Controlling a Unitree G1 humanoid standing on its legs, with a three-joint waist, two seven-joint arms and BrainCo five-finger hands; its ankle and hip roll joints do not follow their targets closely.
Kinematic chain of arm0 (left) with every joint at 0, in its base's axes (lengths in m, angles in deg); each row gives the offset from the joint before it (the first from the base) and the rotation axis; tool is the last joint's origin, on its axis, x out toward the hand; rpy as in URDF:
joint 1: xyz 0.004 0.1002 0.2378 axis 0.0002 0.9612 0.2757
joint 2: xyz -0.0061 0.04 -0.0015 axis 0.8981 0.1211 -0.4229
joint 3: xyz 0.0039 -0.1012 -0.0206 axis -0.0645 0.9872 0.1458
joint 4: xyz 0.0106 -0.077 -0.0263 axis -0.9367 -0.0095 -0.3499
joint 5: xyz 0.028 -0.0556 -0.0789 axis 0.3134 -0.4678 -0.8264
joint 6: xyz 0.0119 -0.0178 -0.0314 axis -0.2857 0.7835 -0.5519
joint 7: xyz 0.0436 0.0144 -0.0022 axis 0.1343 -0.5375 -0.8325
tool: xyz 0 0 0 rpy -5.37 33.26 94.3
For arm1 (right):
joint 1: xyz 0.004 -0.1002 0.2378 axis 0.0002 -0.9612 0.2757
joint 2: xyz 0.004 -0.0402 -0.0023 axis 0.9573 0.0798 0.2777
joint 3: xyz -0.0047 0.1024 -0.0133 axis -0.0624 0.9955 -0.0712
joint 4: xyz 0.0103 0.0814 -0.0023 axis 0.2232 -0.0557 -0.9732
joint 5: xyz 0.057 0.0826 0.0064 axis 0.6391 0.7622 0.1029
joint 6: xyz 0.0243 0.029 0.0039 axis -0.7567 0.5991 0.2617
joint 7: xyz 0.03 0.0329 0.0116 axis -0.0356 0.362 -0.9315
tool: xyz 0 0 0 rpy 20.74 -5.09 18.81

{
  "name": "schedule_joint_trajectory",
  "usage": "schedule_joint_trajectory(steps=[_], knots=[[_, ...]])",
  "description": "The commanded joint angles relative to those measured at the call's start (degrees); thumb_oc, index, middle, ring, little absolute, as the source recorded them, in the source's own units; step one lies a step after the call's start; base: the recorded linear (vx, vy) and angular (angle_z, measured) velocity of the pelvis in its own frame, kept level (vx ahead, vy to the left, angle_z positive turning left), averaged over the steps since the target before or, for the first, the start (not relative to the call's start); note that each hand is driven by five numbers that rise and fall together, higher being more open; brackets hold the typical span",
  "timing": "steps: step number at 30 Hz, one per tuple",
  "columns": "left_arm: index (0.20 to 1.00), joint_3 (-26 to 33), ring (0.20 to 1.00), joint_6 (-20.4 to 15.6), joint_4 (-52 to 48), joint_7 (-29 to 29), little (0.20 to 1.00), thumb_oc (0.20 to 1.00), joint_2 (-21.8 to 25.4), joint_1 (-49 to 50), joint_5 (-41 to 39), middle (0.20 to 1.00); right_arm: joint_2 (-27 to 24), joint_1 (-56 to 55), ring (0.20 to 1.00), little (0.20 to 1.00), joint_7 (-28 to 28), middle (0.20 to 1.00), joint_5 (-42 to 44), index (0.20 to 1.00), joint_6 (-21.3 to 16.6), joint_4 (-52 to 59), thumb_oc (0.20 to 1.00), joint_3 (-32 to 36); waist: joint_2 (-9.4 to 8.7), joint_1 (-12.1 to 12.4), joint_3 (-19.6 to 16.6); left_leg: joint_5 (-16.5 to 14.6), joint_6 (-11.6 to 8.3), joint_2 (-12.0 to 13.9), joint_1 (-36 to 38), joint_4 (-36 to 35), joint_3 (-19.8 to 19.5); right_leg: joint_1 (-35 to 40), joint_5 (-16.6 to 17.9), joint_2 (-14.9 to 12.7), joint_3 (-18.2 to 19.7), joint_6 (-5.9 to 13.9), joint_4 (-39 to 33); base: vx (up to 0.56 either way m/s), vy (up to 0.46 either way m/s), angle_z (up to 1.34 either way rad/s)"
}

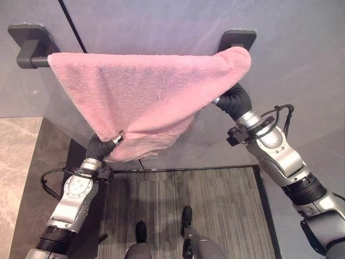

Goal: Put brush and paste in cup on sink, flatten towel.

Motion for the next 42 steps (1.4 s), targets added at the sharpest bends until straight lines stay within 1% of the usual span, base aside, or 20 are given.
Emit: schedule_joint_trajectory(steps=[1, 4, 6, 7, 9, 10, 16, 19, 24, 26, 29, 30, 31, 33, 35, 37, 38, 39, 41, 42], knots=[[0.219, 1.66, 0.219, -1.3, -1.39, -1.42, 0.219, 0.219, 2.93, 2.05, 1.17, 0.219, 1.34, 4.17, 0.2, 0.2, 0.27, 0.2, 1.36, 0.2, -6.4, 5.33, 0.2, 5.0, -2.89, 0.59, 0.64, 1.19, 3.03, -3.23, 0.16, 0.15, 1.65, 3.64, -1.82, -3.43, 0.82, 6.41, 1.58, 0.0, 0.0, 0.0], [0.275, 3.84, 0.275, -1.66, -4.12, -2.07, 0.275, 0.275, 3.31, 2.73, 0.99, 0.275, -0.26, 4.42, 0.2, 0.2, 0.85, 0.2, -1.38, 0.2, -6.95, 10.09, 0.2, 6.35, -3.03, 0.2, 0.55, 1.02, 3.05, -3.23, 0.15, 0.15, 1.99, 3.45, -1.75, -3.37, 1.22, 6.49, 1.45, 0.01, 0.03, -0.02], [0.363, 4.94, 0.363, -1.76, -6.37, -1.87, 0.363, 0.363, 3.8, 3.45, 0.86, 0.363, -1.37, 3.25, 0.2, 0.2, 0.4, 0.2, -1.93, 0.2, -6.91, 12.73, 0.2, 7.15, -3.16, -0.13, 0.48, 0.93, 3.09, -3.23, 0.07, 0.15, 2.13, 3.26, -1.68, -3.33, 1.44, 6.53, 1.44, 0.0, 0.019, -0.05], [0.363, 5.51, 0.363, -1.87, -7.27, -1.58, 0.363, 0.363, 4.21, 3.75, 0.74, 0.363, -1.99, 2.29, 0.2, 0.2, 0.04, 0.2, -2.28, 0.2, -6.8, 13.47, 0.2, 7.57, -3.19, -0.34, 0.52, 0.93, 3.09, -3.21, 0.02, 0.15, 2.21, 3.19, -1.65, -3.29, 1.49, 6.54, 1.42, 0.0, 0.023, -0.04], [0.41, 6.38, 0.41, -1.83, -8.02, -1.21, 0.41, 0.41, 4.8, 4.68, 0.83, 0.41, -3.92, -2.03, 0.2, 0.2, -0.75, 0.2, -4.22, 0.2, -6.13, 15.87, 0.2, 9.42, -3.43, -0.93, 0.54, 0.85, 3.09, -3.22, 0.0, 0.15, 2.49, 3.01, -1.58, -3.23, 1.72, 6.64, 1.49, 0.0, 0.0, 0.0], [0.42, 6.31, 0.42, -1.82, -8.05, -1.21, 0.42, 0.42, 4.83, 4.71, 0.83, 0.42, -3.91, -2.25, 0.2, 0.2, -0.75, 0.2, -4.26, 0.2, -6.07, 16.02, 0.2, 9.55, -3.45, -0.85, 0.5, 0.84, 3.09, -3.22, 0.01, 0.15, 2.5, 3.01, -1.58, -3.23, 1.73, 6.64, 1.5, 0.0, 0.0, 0.0], [0.401, 6.68, 0.401, -1.35, -6.69, -1.47, 0.401, 0.401, 3.69, 6.15, 1.62, 0.401, -2.71, -11.66, 0.2, 0.2, -2.34, 0.2, -7.17, 0.2, -4.55, 16.61, 0.2, 11.29, -3.58, -1.45, 0.63, 0.64, 3.29, -3.32, 0.37, 0.15, 2.96, 3.0, -1.51, -3.16, 2.38, 6.83, 1.84, 0.0, 0.014, -0.05], [0.391, 6.45, 0.391, -0.94, -5.88, -1.32, 0.391, 0.391, 2.69, 6.94, 2.38, 0.391, -0.47, -16.53, 0.2, 0.2, -2.46, 0.2, -9.76, 0.2, -4.01, 16.67, 0.2, 12.3, -3.46, -1.71, 0.84, 0.38, 3.43, -3.56, 0.61, 0.15, 3.27, 2.92, -1.34, -3.23, 2.74, 6.98, 1.9, -0.02, 0.027, -0.13], [0.376, 5.66, 0.376, -0.84, -5.18, -1.37, 0.376, 0.376, 1.94, 6.78, 2.93, 0.376, 1.72, -17.78, 0.2, 0.2, -2.28, 0.2, -11.44, 0.2, -4.0, 16.44, 0.2, 11.67, -3.38, -1.76, 1.03, 0.32, 3.57, -3.66, 0.68, 0.15, 3.67, 2.58, -0.98, -3.28, 3.2, 7.25, 1.84, -0.02, 0.019, -0.07], [0.335, 5.37, 0.335, -0.82, -5.0, -1.22, 0.335, 0.335, 1.93, 6.62, 3.07, 0.335, 2.1, -16.86, 0.2, 0.2, -2.06, 0.2, -11.99, 0.2, -3.9, 15.83, 0.2, 11.04, -3.31, -1.72, 1.07, 0.27, 3.64, -3.72, 0.66, 0.15, 3.8, 2.52, -0.83, -3.38, 3.43, 7.34, 1.76, 0.0, 0.0, 0.0], [0.341, 5.05, 0.341, -0.89, -4.54, -1.46, 0.341, 0.341, 1.75, 6.34, 3.0, 0.341, 2.68, -15.45, 0.2, 0.2, -0.61, 0.2, -14.31, 0.2, -3.9, 14.53, 0.2, 10.59, -3.26, -1.61, 1.07, 0.21, 3.71, -3.83, 0.56, 0.15, 3.94, 2.38, -0.55, -3.49, 3.57, 7.41, 1.6, 0.0, 0.0, 0.0], [0.351, 5.05, 0.351, -0.94, -4.39, -1.63, 0.351, 0.351, 1.59, 6.24, 2.97, 0.351, 2.92, -15.15, 0.335, 0.335, -0.05, 0.335, -15.27, 0.335, -3.82, 14.13, 0.335, 10.55, -3.3, -1.65, 1.08, 0.19, 3.73, -3.85, 0.49, 0.15, 4.01, 2.26, -0.41, -3.53, 3.61, 7.47, 1.53, -0.03, 0.022, 0.0], [0.354, 5.27, 0.354, -0.84, -4.15, -1.8, 0.354, 0.354, 1.41, 6.32, 3.18, 0.354, 3.39, -15.45, 1.0, 1.0, 0.43, 1.0, -17.2, 1.0, -3.42, 13.6, 1.0, 10.62, -3.32, -1.73, 1.13, 0.23, 3.81, -3.9, 0.28, 0.15, 4.06, 2.11, -0.24, -3.54, 3.7, 7.56, 1.4, 0.0, 0.0, 0.0], [0.363, 5.51, 0.363, -0.83, -4.09, -1.83, 0.363, 0.363, 1.32, 6.46, 3.34, 0.363, 3.42, -16.03, 1.0, 1.0, 0.85, 1.0, -19.05, 1.0, -3.08, 13.28, 1.0, 11.08, -3.37, -1.75, 1.12, 0.22, 3.86, -3.94, 0.19, 0.15, 4.05, 1.98, -0.16, -3.53, 3.73, 7.58, 1.4, 0.0, 0.0, 0.0], [0.404, 5.76, 0.404, -0.67, -3.86, -1.77, 0.404, 0.404, 1.02, 6.58, 3.74, 0.404, 3.36, -16.96, 1.0, 1.0, 1.46, 1.0, -21.3, 1.0, -2.62, 12.42, 1.0, 12.12, -3.46, -1.75, 1.11, 0.21, 3.93, -3.99, 0.15, 0.15, 4.07, 1.92, -0.03, -3.56, 3.77, 7.65, 1.39, 0.0, 0.0, 0.0], [0.473, 6.53, 0.473, -0.6, -3.61, -1.76, 0.473, 0.473, 0.74, 7.09, 4.28, 0.473, 3.74, -18.51, 1.0, 1.0, 2.12, 1.0, -23.17, 1.0, -1.95, 10.1, 1.0, 13.22, -3.34, -1.65, 0.99, 0.07, 4.03, -4.12, 0.28, 0.15, 4.02, 2.06, -0.06, -3.6, 3.89, 7.65, 1.36, 0.0, 0.0, 0.0], [0.47, 6.52, 0.47, -0.59, -3.62, -1.76, 0.47, 0.47, 0.74, 7.11, 4.28, 0.47, 3.75, -18.52, 1.0, 1.0, 2.13, 1.0, -23.2, 1.0, -1.97, 10.08, 1.0, 13.21, -3.34, -1.64, 0.98, 0.07, 4.03, -4.12, 0.29, 0.15, 4.02, 2.07, -0.06, -3.6, 3.89, 7.66, 1.36, 0.0, 0.0, 0.0], [0.454, 6.74, 0.454, -0.68, -3.38, -1.77, 0.454, 0.454, 0.71, 7.23, 4.29, 0.454, 3.79, -18.99, 1.0, 1.0, 2.2, 1.0, -23.65, 1.0, -1.89, 9.4, 1.0, 13.45, -3.26, -1.62, 0.9, 0.03, 4.03, -4.14, 0.38, 0.15, 4.05, 2.16, -0.06, -3.65, 3.88, 7.68, 1.35, 0.0, 0.0, 0.0], [0.385, 8.01, 0.385, -1.03, -2.9, -2.49, 0.385, 0.385, 0.29, 7.62, 4.46, 0.385, 4.02, -20.74, 1.0, 1.0, 2.22, 1.0, -24.03, 1.0, -1.81, 8.39, 1.0, 14.24, -3.02, -1.64, 0.62, -0.07, 4.02, -4.26, 0.68, 0.15, 4.14, 2.46, -0.16, -3.73, 3.9, 7.7, 1.37, 0.0, 0.0, 0.0], [0.316, 8.55, 0.316, -1.22, -2.64, -2.91, 0.316, 0.316, -0.11, 7.82, 4.32, 0.316, 4.08, -21.52, 1.0, 1.0, 1.94, 1.0, -23.72, 1.0, -1.85, 8.1, 1.0, 14.33, -2.95, -1.64, 0.39, -0.15, 4.01, -4.32, 0.91, 0.15, 4.15, 2.57, -0.17, -3.76, 3.98, 7.71, 1.37, 0.0, 0.0, 0.0]])
